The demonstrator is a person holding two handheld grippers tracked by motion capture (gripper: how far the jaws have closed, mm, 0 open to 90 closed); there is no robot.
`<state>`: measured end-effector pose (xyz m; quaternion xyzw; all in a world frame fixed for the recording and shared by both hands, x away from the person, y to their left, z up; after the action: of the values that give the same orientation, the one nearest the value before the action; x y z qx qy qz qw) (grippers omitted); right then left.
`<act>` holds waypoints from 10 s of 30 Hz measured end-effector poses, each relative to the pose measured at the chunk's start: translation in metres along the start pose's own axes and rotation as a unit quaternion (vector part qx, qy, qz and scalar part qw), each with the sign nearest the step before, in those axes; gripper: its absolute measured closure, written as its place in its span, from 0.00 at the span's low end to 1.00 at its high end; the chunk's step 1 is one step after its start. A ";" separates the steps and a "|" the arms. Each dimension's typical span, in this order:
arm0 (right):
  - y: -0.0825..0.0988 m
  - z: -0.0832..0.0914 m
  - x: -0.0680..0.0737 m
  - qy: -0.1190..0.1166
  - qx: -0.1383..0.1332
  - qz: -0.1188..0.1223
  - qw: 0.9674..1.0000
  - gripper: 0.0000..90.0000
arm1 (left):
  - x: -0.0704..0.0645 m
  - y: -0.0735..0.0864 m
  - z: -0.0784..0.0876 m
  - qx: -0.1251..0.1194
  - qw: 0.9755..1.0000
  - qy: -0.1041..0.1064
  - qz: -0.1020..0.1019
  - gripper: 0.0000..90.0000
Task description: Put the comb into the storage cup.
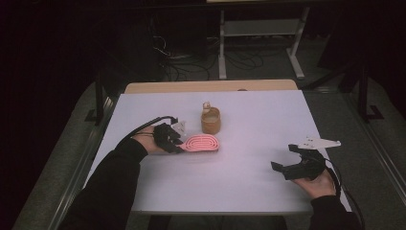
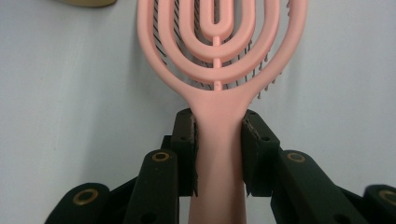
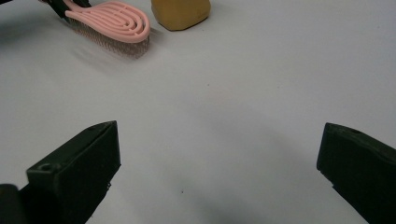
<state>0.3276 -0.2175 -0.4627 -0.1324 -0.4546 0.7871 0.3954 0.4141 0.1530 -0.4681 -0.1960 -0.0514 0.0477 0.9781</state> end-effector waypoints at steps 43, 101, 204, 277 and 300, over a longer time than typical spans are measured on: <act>-0.026 -0.005 0.008 -0.020 -0.011 -0.001 1.000 0.00 | -0.017 -0.025 0.062 -0.079 0.994 -0.073 -0.038 0.80; -0.169 -0.037 0.044 -0.149 0.018 -0.129 0.980 0.00 | -0.020 -0.092 0.107 -0.123 0.977 -0.140 -0.102 0.80; -0.234 -0.004 0.074 -0.212 0.113 -0.202 0.950 0.74 | -0.009 -0.059 0.100 -0.311 0.943 -0.084 0.081 0.22; -0.280 -0.001 0.013 -0.105 0.069 -0.214 0.969 0.74 | -0.038 0.101 0.070 -0.378 0.878 -0.150 0.253 0.00; -0.276 -0.044 0.011 -0.087 0.105 -0.211 0.968 0.74 | -0.043 0.102 0.065 -0.378 0.879 -0.136 0.256 0.00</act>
<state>0.4843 -0.1070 -0.2590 0.0780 -0.4196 0.7376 0.5232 0.3560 0.2667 -0.4513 -0.5485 -0.1456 0.2997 0.7669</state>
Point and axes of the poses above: each handheld gripper's, and its own axes: z roughly backward along the jaws, y roughly out of its underside, x roughly to its left, the point moved 7 cm from there along -z, roughly forward along the jaws, and after that the axes turned 1 degree about -y, right-handed, at the moved point
